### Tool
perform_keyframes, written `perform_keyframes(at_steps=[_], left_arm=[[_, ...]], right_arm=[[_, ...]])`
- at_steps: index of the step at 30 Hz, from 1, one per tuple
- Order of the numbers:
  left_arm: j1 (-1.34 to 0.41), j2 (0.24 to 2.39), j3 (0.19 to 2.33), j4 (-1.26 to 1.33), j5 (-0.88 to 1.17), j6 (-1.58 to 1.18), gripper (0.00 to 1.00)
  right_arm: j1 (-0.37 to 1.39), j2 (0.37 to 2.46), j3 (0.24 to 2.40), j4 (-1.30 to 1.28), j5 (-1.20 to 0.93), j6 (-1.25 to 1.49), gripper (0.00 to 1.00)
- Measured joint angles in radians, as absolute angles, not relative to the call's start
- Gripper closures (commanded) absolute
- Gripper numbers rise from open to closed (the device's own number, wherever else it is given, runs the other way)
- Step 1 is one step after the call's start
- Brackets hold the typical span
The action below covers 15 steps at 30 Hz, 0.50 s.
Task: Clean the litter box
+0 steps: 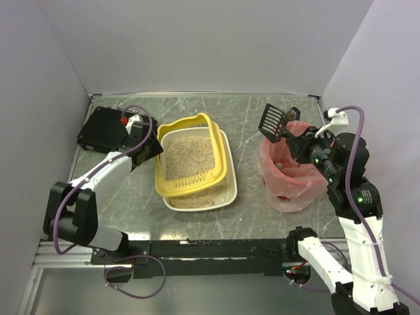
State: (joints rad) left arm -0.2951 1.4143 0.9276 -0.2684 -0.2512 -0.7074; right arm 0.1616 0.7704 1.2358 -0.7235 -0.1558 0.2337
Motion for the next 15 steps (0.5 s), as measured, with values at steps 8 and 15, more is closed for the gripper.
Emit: perform_keyframes(at_steps=[8, 15], left_arm=[[-0.295, 1.458, 0.930, -0.257, -0.243, -0.684, 0.73], [-0.305, 1.458, 0.930, -0.250, -0.245, -0.662, 0.72]], right_arm=[[0.162, 0.751, 1.223, -0.725, -0.127, 0.234, 1.00], [0.162, 0.748, 1.223, -0.725, -0.102, 0.233, 1.00]])
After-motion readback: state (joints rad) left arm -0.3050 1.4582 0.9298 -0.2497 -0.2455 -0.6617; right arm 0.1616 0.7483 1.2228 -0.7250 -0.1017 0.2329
